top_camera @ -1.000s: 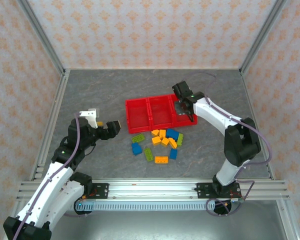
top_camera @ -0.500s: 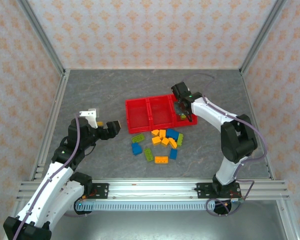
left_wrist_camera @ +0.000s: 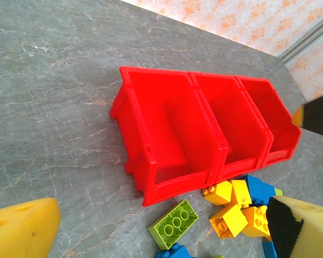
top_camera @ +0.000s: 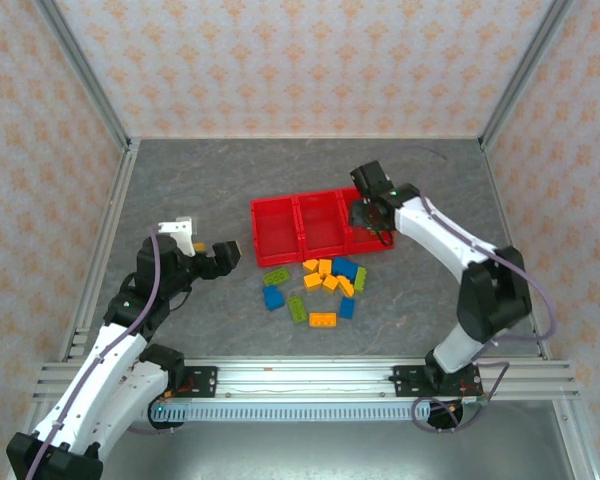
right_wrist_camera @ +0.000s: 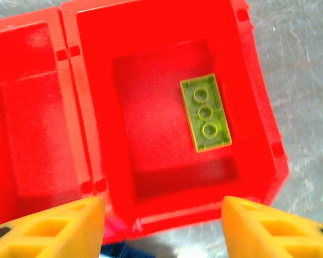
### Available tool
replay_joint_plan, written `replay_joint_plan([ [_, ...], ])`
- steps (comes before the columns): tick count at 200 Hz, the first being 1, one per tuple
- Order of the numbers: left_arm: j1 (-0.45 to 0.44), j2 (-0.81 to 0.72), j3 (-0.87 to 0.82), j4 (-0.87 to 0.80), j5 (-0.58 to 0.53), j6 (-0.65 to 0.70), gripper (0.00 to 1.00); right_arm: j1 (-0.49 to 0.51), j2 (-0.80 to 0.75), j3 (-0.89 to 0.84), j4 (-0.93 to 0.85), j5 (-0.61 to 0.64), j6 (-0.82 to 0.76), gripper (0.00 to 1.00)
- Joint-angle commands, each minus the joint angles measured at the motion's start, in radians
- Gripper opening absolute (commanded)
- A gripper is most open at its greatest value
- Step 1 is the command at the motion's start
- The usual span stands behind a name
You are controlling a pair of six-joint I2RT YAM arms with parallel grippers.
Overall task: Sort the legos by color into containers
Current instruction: Place the lego in the container, then move the lego to the center of the table.
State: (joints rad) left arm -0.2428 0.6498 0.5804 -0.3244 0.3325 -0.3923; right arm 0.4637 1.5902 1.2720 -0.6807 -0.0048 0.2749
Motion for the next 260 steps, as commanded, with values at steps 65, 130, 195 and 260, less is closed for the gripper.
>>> replay_joint_plan([
  [65,-0.009,-0.013,-0.010,0.034,0.002,0.001,0.99,0.094,-0.241,-0.357,0.012,-0.144,0.217,0.76],
  [130,-0.009,-0.016,-0.011,0.025,-0.045,-0.005,0.99,0.121,-0.209,-0.436,0.057,-0.128,0.230,0.74],
  [195,-0.009,0.022,-0.014,0.035,-0.007,-0.003,0.99,0.127,-0.180,-0.468,0.129,-0.167,0.228,0.69],
  [260,-0.009,0.034,-0.009,0.033,-0.006,-0.003,0.99,0.127,-0.133,-0.474,0.106,-0.103,0.211,0.62],
])
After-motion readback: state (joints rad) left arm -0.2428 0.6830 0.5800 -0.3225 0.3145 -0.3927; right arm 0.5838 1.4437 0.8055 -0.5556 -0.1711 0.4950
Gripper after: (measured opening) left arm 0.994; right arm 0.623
